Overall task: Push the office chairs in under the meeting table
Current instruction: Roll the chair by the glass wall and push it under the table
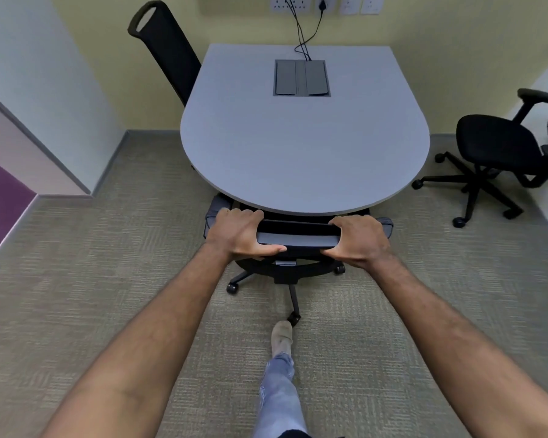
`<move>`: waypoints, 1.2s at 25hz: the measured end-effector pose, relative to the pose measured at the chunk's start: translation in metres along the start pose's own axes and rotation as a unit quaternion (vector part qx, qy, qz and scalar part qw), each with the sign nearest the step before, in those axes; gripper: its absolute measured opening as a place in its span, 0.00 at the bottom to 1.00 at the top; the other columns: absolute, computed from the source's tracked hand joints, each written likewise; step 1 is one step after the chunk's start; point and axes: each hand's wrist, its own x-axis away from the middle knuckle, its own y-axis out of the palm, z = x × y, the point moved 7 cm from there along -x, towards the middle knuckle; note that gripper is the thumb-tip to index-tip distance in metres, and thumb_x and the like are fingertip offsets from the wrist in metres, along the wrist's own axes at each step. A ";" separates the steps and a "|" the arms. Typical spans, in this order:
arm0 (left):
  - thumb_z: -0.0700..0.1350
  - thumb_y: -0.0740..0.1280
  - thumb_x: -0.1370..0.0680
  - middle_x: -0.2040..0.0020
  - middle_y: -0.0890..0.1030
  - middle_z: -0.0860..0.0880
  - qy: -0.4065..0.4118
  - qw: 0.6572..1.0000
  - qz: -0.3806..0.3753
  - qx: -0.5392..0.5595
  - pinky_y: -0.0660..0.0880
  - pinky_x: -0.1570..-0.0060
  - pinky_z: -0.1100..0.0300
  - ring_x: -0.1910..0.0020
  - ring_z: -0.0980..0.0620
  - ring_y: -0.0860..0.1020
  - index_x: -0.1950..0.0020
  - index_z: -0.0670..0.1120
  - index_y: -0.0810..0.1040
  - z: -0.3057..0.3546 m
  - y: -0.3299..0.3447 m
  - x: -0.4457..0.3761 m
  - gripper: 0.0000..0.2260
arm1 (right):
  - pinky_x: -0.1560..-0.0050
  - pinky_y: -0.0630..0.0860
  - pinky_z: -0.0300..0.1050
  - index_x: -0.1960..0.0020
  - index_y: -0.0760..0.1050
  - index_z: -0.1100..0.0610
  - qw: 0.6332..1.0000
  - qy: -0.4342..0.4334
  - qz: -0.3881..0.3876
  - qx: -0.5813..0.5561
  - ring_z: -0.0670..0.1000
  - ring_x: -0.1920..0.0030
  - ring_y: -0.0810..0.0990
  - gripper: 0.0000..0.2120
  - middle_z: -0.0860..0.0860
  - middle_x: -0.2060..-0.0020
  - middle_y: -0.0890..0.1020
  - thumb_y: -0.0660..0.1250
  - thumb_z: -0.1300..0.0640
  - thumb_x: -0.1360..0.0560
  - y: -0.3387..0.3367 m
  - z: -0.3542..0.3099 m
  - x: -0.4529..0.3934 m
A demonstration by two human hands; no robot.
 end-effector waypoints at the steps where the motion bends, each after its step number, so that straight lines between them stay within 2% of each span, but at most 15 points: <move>1: 0.89 0.44 0.36 0.58 0.82 0.52 0.000 1.000 -0.001 -0.003 0.68 0.56 0.49 0.59 0.47 0.80 0.47 0.50 0.79 -0.002 0.000 -0.006 0.49 | 0.38 0.79 0.52 0.35 0.82 0.46 1.000 -0.003 0.000 -0.001 0.51 0.42 0.85 0.41 0.44 0.45 0.88 0.62 0.21 0.36 0.000 0.002 -0.007; 4: 0.89 0.44 0.36 0.54 0.84 0.51 0.000 1.000 -0.004 -0.006 0.73 0.53 0.49 0.56 0.46 0.82 0.44 0.49 0.80 -0.008 -0.002 -0.024 0.51 | 0.41 0.81 0.52 0.36 0.83 0.47 1.000 -0.009 0.019 0.004 0.52 0.45 0.86 0.40 0.45 0.48 0.88 0.64 0.21 0.35 0.000 0.011 -0.026; 9: 0.87 0.49 0.33 0.53 0.85 0.51 0.008 1.000 -0.005 -0.011 0.77 0.54 0.50 0.55 0.46 0.83 0.44 0.49 0.80 -0.016 -0.004 -0.036 0.46 | 0.46 0.82 0.51 0.39 0.84 0.47 0.999 -0.011 0.036 0.014 0.53 0.49 0.86 0.41 0.46 0.52 0.88 0.58 0.21 0.37 0.005 0.016 -0.042; 12: 0.86 0.51 0.32 0.54 0.85 0.50 0.009 1.000 -0.006 -0.016 0.78 0.55 0.50 0.56 0.46 0.83 0.45 0.48 0.79 -0.016 -0.006 -0.042 0.45 | 0.50 0.79 0.49 0.42 0.84 0.47 0.999 -0.017 0.047 0.017 0.52 0.54 0.86 0.38 0.45 0.56 0.88 0.58 0.21 0.35 0.003 0.020 -0.049; 16: 0.86 0.51 0.32 0.56 0.84 0.51 0.009 1.000 -0.012 -0.021 0.79 0.54 0.49 0.58 0.47 0.82 0.46 0.48 0.79 -0.023 -0.005 -0.048 0.44 | 0.49 0.79 0.50 0.40 0.84 0.48 0.998 -0.026 0.054 0.024 0.53 0.54 0.86 0.39 0.46 0.56 0.88 0.60 0.20 0.34 0.006 0.020 -0.058; 18: 0.86 0.51 0.32 0.56 0.83 0.51 0.011 1.000 -0.014 -0.019 0.77 0.56 0.50 0.58 0.47 0.81 0.46 0.48 0.79 -0.029 -0.005 -0.050 0.44 | 0.49 0.80 0.51 0.40 0.83 0.49 0.997 -0.030 0.060 0.026 0.54 0.54 0.86 0.40 0.47 0.55 0.88 0.60 0.20 0.35 0.007 0.017 -0.062; 22: 0.86 0.50 0.33 0.57 0.83 0.50 0.016 1.000 -0.002 -0.012 0.67 0.61 0.52 0.61 0.46 0.78 0.47 0.47 0.79 -0.043 -0.008 -0.051 0.45 | 0.51 0.79 0.51 0.41 0.83 0.48 0.997 -0.029 0.065 0.027 0.55 0.53 0.86 0.40 0.47 0.55 0.88 0.58 0.20 0.35 0.007 0.005 -0.070; 27: 0.85 0.50 0.34 0.53 0.84 0.49 0.024 1.000 0.004 -0.005 0.66 0.59 0.52 0.55 0.44 0.82 0.44 0.47 0.79 -0.058 -0.007 -0.047 0.46 | 0.54 0.76 0.49 0.43 0.83 0.48 0.997 -0.030 0.071 0.027 0.54 0.54 0.86 0.39 0.47 0.56 0.87 0.58 0.20 0.35 0.011 -0.009 -0.073; 30: 0.85 0.50 0.34 0.53 0.85 0.49 0.028 1.000 0.010 -0.007 0.66 0.59 0.52 0.55 0.44 0.82 0.43 0.47 0.80 -0.062 -0.008 -0.045 0.47 | 0.54 0.77 0.49 0.41 0.83 0.49 0.997 -0.026 0.065 0.028 0.54 0.53 0.86 0.38 0.47 0.55 0.87 0.61 0.21 0.34 0.014 -0.014 -0.074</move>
